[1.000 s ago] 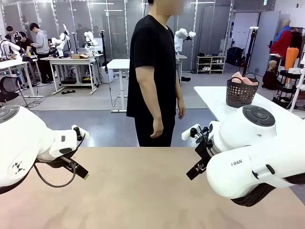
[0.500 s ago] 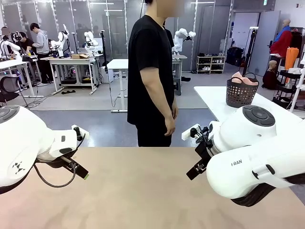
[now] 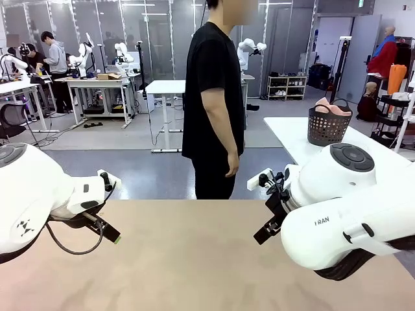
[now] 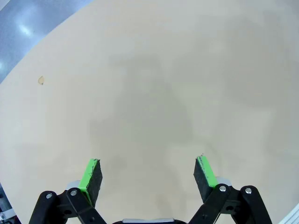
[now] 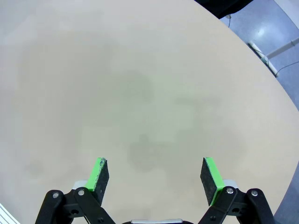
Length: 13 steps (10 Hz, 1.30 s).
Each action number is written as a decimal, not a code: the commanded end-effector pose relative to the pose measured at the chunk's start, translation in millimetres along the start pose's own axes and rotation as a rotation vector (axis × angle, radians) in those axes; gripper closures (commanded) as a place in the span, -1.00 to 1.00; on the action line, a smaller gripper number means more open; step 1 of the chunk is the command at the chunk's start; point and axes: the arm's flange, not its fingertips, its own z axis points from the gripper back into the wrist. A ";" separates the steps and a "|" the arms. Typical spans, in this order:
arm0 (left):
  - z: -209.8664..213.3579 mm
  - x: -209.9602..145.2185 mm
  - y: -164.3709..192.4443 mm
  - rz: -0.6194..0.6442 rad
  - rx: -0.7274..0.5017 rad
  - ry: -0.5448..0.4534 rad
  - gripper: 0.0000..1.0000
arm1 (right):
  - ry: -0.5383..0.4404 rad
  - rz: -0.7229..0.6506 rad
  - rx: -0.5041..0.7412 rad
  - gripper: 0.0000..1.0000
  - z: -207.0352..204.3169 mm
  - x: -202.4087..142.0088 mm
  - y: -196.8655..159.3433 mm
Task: Fold the towel.
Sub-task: Grab the top end of the 100 cm Hotel Towel extended by the human.
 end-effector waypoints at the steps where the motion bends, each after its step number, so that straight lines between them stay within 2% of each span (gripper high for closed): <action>1: 0.0 0.0 0.2 0.001 0.000 0.000 -1.00 | 0.000 -0.002 0.000 -1.00 0.0 0.0 -0.1; 8: 0.0 0.0 0.0 0.000 0.000 0.000 -1.00 | 0.000 0.000 0.000 -1.00 0.0 0.0 0.0; 9: 7.3 9.7 13.2 -0.016 -0.011 -0.007 -1.00 | -0.016 -0.021 -0.002 -1.00 18.0 15.8 -16.5; 10: 20.6 20.8 32.1 0.020 -0.034 -0.026 -1.00 | -0.035 -0.054 0.009 -1.00 41.0 31.8 -33.7; 11: 37.8 29.7 48.8 0.034 -0.067 -0.035 -1.00 | -0.061 -0.097 0.057 -1.00 64.1 42.7 -47.4; 13: 79.8 32.7 89.6 0.165 -0.171 -0.133 -1.00 | -0.138 -0.185 0.173 -1.00 113.8 51.6 -82.6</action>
